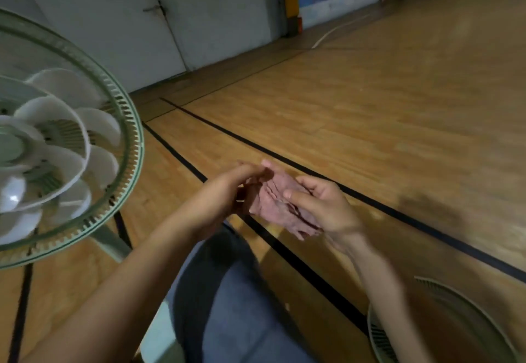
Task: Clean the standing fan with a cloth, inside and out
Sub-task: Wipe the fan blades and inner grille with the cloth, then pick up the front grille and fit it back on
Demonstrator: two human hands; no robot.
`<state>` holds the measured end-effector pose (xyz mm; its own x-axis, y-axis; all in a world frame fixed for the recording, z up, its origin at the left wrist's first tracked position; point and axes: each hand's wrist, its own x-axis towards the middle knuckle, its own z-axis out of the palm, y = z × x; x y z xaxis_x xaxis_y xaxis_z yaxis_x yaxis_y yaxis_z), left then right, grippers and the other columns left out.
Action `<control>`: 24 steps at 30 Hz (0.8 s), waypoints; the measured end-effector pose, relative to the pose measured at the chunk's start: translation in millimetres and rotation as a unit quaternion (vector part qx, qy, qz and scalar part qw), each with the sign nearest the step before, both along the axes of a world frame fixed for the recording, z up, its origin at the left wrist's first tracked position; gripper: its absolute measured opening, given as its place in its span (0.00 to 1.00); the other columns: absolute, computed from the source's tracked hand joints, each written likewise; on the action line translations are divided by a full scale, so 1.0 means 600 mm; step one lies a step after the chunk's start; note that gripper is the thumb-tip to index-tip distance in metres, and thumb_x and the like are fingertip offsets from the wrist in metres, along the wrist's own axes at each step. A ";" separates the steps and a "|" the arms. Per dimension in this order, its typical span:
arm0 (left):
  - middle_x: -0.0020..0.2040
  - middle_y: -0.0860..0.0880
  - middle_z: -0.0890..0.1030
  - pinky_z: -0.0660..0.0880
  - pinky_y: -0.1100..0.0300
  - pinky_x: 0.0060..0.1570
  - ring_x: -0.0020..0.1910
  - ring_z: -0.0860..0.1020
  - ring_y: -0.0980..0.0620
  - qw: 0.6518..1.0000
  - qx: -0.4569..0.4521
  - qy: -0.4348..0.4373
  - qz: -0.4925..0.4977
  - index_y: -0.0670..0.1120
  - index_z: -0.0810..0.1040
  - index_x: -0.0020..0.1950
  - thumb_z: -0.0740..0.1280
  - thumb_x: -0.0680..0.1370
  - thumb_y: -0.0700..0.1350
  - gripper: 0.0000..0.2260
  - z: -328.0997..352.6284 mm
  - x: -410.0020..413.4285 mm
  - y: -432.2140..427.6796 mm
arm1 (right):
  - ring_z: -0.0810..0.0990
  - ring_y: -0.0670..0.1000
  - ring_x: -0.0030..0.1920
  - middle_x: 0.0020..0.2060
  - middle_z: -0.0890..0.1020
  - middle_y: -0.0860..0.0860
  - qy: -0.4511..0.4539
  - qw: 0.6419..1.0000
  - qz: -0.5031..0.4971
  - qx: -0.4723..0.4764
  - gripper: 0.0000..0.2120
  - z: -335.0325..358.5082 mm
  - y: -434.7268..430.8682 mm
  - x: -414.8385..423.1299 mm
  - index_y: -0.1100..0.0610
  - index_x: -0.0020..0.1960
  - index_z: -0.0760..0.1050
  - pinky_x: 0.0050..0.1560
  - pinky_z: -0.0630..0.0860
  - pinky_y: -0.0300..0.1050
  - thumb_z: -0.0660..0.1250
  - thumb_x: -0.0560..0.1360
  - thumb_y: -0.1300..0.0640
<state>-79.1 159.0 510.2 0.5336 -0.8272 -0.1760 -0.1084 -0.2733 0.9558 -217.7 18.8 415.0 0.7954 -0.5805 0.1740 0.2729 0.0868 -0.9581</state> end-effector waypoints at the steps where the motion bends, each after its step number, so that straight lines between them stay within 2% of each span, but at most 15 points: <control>1: 0.46 0.47 0.86 0.78 0.51 0.48 0.43 0.84 0.50 0.999 0.022 -0.028 -0.004 0.41 0.82 0.62 0.73 0.76 0.61 0.26 -0.010 -0.009 -0.019 | 0.85 0.59 0.46 0.49 0.87 0.64 0.012 1.000 -0.020 0.000 0.06 -0.012 -0.011 -0.008 0.65 0.55 0.83 0.47 0.81 0.52 0.72 0.80 0.64; 2: 0.47 0.45 0.87 0.80 0.49 0.48 0.42 0.85 0.48 0.998 0.038 -0.053 0.001 0.41 0.82 0.63 0.75 0.78 0.61 0.26 -0.018 -0.016 -0.035 | 0.84 0.60 0.44 0.47 0.87 0.65 0.019 0.999 -0.035 0.000 0.06 -0.020 -0.019 -0.013 0.66 0.53 0.82 0.46 0.79 0.54 0.73 0.80 0.63; 4: 0.52 0.39 0.88 0.83 0.47 0.51 0.45 0.86 0.43 0.996 0.050 -0.072 0.001 0.37 0.82 0.64 0.76 0.82 0.53 0.21 -0.038 -0.024 -0.066 | 0.81 0.56 0.38 0.39 0.84 0.60 0.032 0.997 -0.063 0.004 0.04 -0.037 -0.034 -0.024 0.60 0.46 0.83 0.41 0.76 0.51 0.76 0.76 0.59; 6: 0.48 0.38 0.87 0.82 0.53 0.43 0.40 0.84 0.46 0.996 0.066 -0.062 -0.012 0.34 0.81 0.64 0.74 0.83 0.46 0.17 -0.061 -0.028 -0.094 | 0.79 0.55 0.37 0.36 0.82 0.57 0.032 0.996 -0.083 0.028 0.05 -0.061 -0.050 -0.039 0.53 0.40 0.83 0.39 0.74 0.49 0.79 0.71 0.54; 9: 0.43 0.42 0.83 0.76 0.59 0.35 0.34 0.79 0.50 0.996 0.079 -0.045 -0.021 0.31 0.81 0.64 0.72 0.85 0.44 0.16 -0.095 -0.031 -0.125 | 0.85 0.59 0.43 0.44 0.86 0.58 0.006 0.991 -0.081 0.105 0.09 -0.104 -0.073 -0.063 0.54 0.45 0.85 0.43 0.81 0.52 0.82 0.68 0.53; 12: 0.46 0.42 0.84 0.79 0.60 0.37 0.39 0.81 0.49 0.997 0.073 0.002 -0.009 0.36 0.82 0.64 0.70 0.86 0.43 0.12 -0.137 -0.034 -0.150 | 0.89 0.58 0.52 0.50 0.88 0.59 -0.018 0.984 -0.049 0.172 0.08 -0.146 -0.092 -0.085 0.51 0.49 0.87 0.39 0.82 0.46 0.81 0.71 0.58; 15: 0.53 0.40 0.85 0.81 0.52 0.51 0.50 0.83 0.43 0.996 0.079 0.047 -0.019 0.35 0.80 0.68 0.69 0.86 0.45 0.16 -0.185 -0.037 -0.170 | 0.89 0.56 0.51 0.50 0.89 0.59 -0.036 0.974 -0.033 0.223 0.13 -0.185 -0.105 -0.102 0.60 0.53 0.86 0.47 0.84 0.48 0.81 0.70 0.58; 17: 0.56 0.38 0.86 0.81 0.49 0.55 0.52 0.84 0.42 0.994 0.083 0.065 -0.037 0.35 0.79 0.70 0.69 0.86 0.46 0.18 -0.220 -0.042 -0.179 | 0.89 0.56 0.47 0.46 0.89 0.58 -0.021 0.962 -0.060 0.267 0.09 -0.216 -0.108 -0.112 0.62 0.51 0.85 0.44 0.84 0.48 0.79 0.73 0.61; 19: 0.53 0.41 0.88 0.82 0.53 0.50 0.48 0.86 0.46 0.992 0.097 0.065 -0.052 0.36 0.81 0.69 0.70 0.86 0.48 0.17 -0.254 -0.045 -0.185 | 0.89 0.58 0.48 0.48 0.88 0.60 -0.003 0.949 -0.087 0.303 0.06 -0.246 -0.108 -0.120 0.61 0.54 0.86 0.47 0.85 0.50 0.72 0.79 0.63; 21: 0.46 0.46 0.88 0.83 0.59 0.40 0.40 0.86 0.52 0.989 0.127 0.057 -0.057 0.37 0.82 0.67 0.71 0.86 0.48 0.16 -0.289 -0.050 -0.189 | 0.87 0.61 0.55 0.54 0.87 0.63 0.015 0.939 -0.088 0.333 0.10 -0.274 -0.105 -0.130 0.62 0.60 0.85 0.56 0.85 0.56 0.69 0.81 0.64; 22: 0.44 0.46 0.88 0.84 0.59 0.38 0.38 0.86 0.52 0.987 0.145 0.056 -0.052 0.36 0.82 0.66 0.72 0.85 0.47 0.16 -0.307 -0.051 -0.190 | 0.85 0.64 0.60 0.57 0.86 0.64 0.018 0.937 -0.068 0.341 0.12 -0.284 -0.101 -0.135 0.63 0.63 0.83 0.61 0.83 0.58 0.66 0.82 0.64; 24: 0.46 0.43 0.87 0.86 0.55 0.40 0.38 0.86 0.50 0.980 0.187 0.051 -0.047 0.35 0.81 0.66 0.72 0.85 0.47 0.17 -0.343 -0.051 -0.192 | 0.81 0.65 0.68 0.64 0.82 0.67 0.005 0.942 0.000 0.335 0.16 -0.306 -0.092 -0.147 0.66 0.68 0.80 0.67 0.79 0.59 0.59 0.86 0.63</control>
<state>-109.9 43.7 304.5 0.4222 -0.7391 -0.5248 -0.0593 -0.6002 0.7976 -305.7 -36.6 231.3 0.7947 -0.5580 -0.2388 0.2646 0.6726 -0.6910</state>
